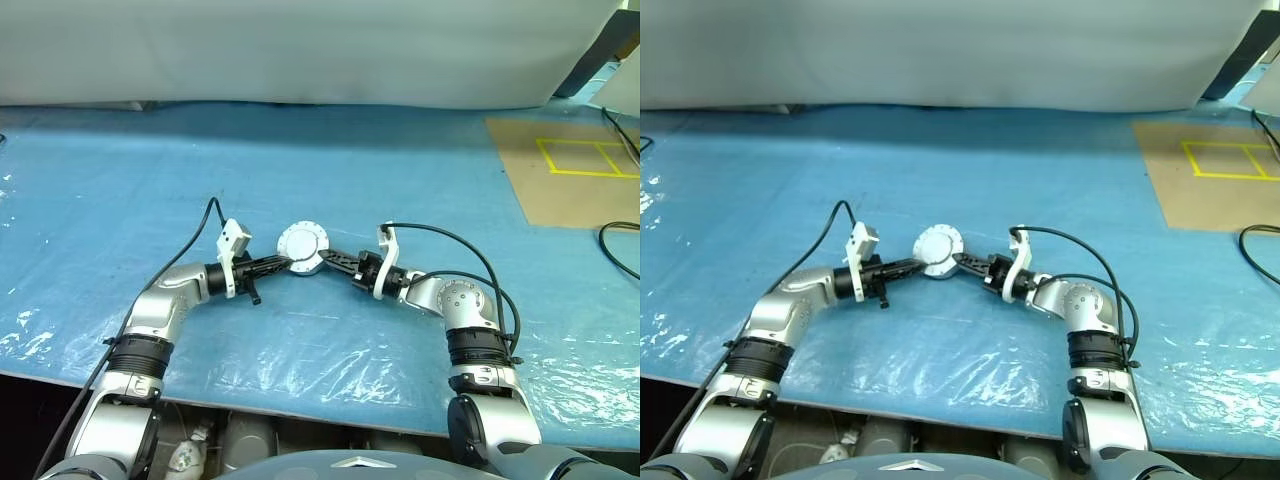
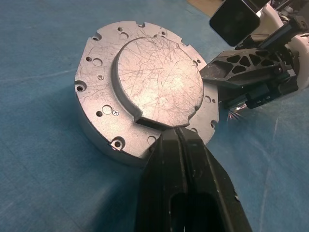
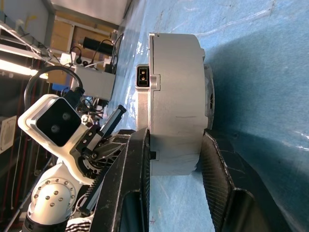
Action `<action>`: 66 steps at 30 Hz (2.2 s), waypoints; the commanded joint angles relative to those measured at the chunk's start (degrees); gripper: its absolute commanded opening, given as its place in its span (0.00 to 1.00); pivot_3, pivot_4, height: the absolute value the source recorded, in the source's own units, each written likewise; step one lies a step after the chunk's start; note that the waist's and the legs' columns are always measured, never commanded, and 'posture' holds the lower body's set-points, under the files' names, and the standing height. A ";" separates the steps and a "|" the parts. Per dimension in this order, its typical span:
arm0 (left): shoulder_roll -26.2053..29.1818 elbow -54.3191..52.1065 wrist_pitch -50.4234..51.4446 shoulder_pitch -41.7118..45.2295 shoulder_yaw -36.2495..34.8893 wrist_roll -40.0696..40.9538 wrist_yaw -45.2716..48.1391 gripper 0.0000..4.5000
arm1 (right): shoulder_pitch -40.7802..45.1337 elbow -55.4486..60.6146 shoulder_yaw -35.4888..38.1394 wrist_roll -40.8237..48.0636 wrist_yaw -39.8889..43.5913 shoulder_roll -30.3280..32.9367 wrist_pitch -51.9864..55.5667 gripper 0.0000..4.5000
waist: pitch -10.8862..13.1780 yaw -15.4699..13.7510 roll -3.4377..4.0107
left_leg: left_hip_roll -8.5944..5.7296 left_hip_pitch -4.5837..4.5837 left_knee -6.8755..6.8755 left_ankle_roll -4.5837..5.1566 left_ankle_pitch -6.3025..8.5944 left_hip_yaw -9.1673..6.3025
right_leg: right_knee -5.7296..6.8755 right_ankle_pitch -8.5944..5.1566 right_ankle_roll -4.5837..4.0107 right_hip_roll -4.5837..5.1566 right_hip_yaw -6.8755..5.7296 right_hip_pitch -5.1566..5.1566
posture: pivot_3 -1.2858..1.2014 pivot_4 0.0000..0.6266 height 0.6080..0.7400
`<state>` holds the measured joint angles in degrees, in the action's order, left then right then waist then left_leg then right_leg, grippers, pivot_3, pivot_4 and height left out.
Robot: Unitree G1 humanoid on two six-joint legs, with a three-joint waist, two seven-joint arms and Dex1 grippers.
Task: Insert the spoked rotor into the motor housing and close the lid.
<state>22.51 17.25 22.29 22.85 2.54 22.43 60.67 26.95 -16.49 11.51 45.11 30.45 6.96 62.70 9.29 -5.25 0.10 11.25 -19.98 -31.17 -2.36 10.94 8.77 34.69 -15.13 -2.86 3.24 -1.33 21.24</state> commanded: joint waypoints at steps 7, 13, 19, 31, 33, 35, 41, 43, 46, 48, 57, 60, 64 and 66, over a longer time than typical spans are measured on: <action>-0.01 -15.54 15.41 -0.88 -11.11 18.05 -2.90 0.00 | 0.26 -5.68 3.48 0.43 -2.93 -0.42 2.77 0.24 | 0.06 0.89 -0.12 | 0.02 -0.41 0.00 0.00 -0.01 0.00 | 0.02 0.00 -0.02 -0.02 -0.01 0.42 | 0.52 0.24 1.00; 1.76 -19.14 23.98 -2.58 -17.76 27.09 -7.18 0.00 | -0.81 -5.29 7.93 4.90 -3.55 -0.40 6.65 0.24 | 0.00 0.90 -0.13 | -0.15 -0.53 0.05 -0.01 -0.01 0.01 | 0.02 0.01 -0.02 0.02 -0.07 0.47 | 0.52 0.24 1.00; -0.85 -15.70 23.55 -2.78 -22.18 28.82 -13.73 0.00 | -0.29 -0.47 11.05 10.92 -5.43 -2.61 10.11 0.24 | 0.01 0.44 -0.17 | -0.21 -0.85 0.10 0.00 -0.01 -0.01 | -0.04 0.12 0.22 0.02 -0.15 0.67 | 0.52 0.24 1.00; -6.96 -9.83 28.32 -5.32 -31.23 41.46 -20.55 0.36 | 8.43 7.46 16.37 22.04 -12.32 -5.48 13.60 0.24 | 0.06 1.08 -0.19 | -0.33 -1.79 -0.10 -0.01 -0.02 -0.14 | 0.15 0.18 0.30 -0.19 -0.21 1.53 | 0.52 0.24 1.00; -7.58 -8.82 30.03 -5.28 -32.77 44.62 -21.62 0.51 | 9.06 7.23 16.63 22.89 -13.36 -5.48 13.57 0.24 | 0.06 0.98 -0.19 | -0.34 -1.80 -0.12 -0.02 -0.02 -0.14 | 0.16 0.18 0.30 -0.18 -0.22 1.52 | 0.52 0.24 1.00; -8.34 -9.04 32.44 -5.93 -32.86 47.37 -22.69 0.66 | 9.54 7.16 16.54 23.81 -14.17 -5.52 13.48 0.24 | 0.06 0.86 -0.19 | -0.34 -1.79 -0.14 -0.02 -0.02 -0.14 | 0.16 0.18 0.30 -0.18 -0.23 1.49 | 0.52 0.24 1.00; -9.79 -9.24 39.15 -6.50 -31.96 54.28 -25.96 0.99 | 10.23 7.31 15.85 25.89 -15.42 -5.79 13.50 0.24 | 0.06 0.44 -0.20 | -0.36 -1.84 -0.22 -0.02 -0.02 -0.14 | 0.19 0.20 0.34 -0.18 -0.25 1.48 | 0.52 0.24 1.00; -9.72 -8.65 40.71 -6.39 -31.65 55.56 -26.52 0.99 | 10.22 7.28 15.59 26.29 -15.66 -5.64 13.49 0.24 | 0.06 0.38 -0.20 | -0.36 -1.84 -0.26 -0.02 -0.02 -0.15 | 0.22 0.21 0.35 -0.18 -0.25 1.48 | 0.52 0.24 1.00; -9.49 -6.94 41.95 -6.14 -30.37 55.09 -26.21 0.99 | 10.27 7.09 15.21 26.79 -15.81 -5.31 13.37 0.24 | 0.06 0.27 -0.20 | -0.35 -1.84 -0.33 -0.02 -0.02 -0.18 | 0.26 0.23 0.38 -0.18 -0.25 1.47 | 0.52 0.24 1.00; -10.14 -6.44 42.03 -5.05 -29.13 54.60 -25.66 0.99 | 10.27 7.19 14.83 26.98 -15.60 -5.23 13.55 0.24 | 0.06 0.09 -0.20 | -0.35 -1.84 -0.39 -0.02 -0.02 -0.18 | 0.29 0.25 0.41 -0.18 -0.25 1.46 | 0.52 0.24 1.00; -12.56 -3.01 40.38 3.17 -25.90 53.57 -23.38 0.99 | 9.75 7.49 13.52 27.44 -15.67 -4.90 13.79 0.24 | 0.06 -0.36 -0.20 | -0.37 -1.92 -0.97 -0.02 -0.02 -0.23 | 0.63 0.32 0.54 -0.14 -0.23 1.39 | 0.52 0.24 1.00; -13.46 -1.96 39.46 4.59 -24.70 51.69 -23.55 0.99 | 9.46 7.54 13.18 27.86 -15.86 -4.68 13.58 0.24 | 0.06 -0.36 -0.20 | -0.37 -1.92 -1.05 -0.02 -0.02 -0.24 | 0.74 0.32 0.55 -0.14 -0.23 1.40 | 0.52 0.24 1.00; -14.52 -0.39 38.10 5.76 -23.23 48.87 -23.29 0.99 | 9.26 7.53 12.97 28.14 -16.28 -4.67 13.26 0.24 | 0.06 -0.30 -0.20 | -0.37 -1.93 -1.08 -0.02 -0.02 -0.25 | 0.78 0.32 0.55 -0.14 -0.23 1.40 | 0.52 0.24 1.00; -14.28 0.38 37.90 5.99 -23.19 48.12 -22.68 0.99 | 9.16 7.60 12.95 28.28 -16.52 -4.70 13.24 0.24 | 0.06 -0.28 -0.20 | -0.37 -1.94 -1.08 -0.02 -0.02 -0.25 | 0.77 0.32 0.55 -0.14 -0.22 1.41 | 0.52 0.24 1.00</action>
<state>8.24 17.86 60.34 27.71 -21.25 70.90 36.67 35.17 -11.48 25.12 69.69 12.83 3.19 75.62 9.36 -5.54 -0.10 10.88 -21.94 -32.25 -2.38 10.92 8.52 35.46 -14.80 -2.31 3.09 -1.55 22.66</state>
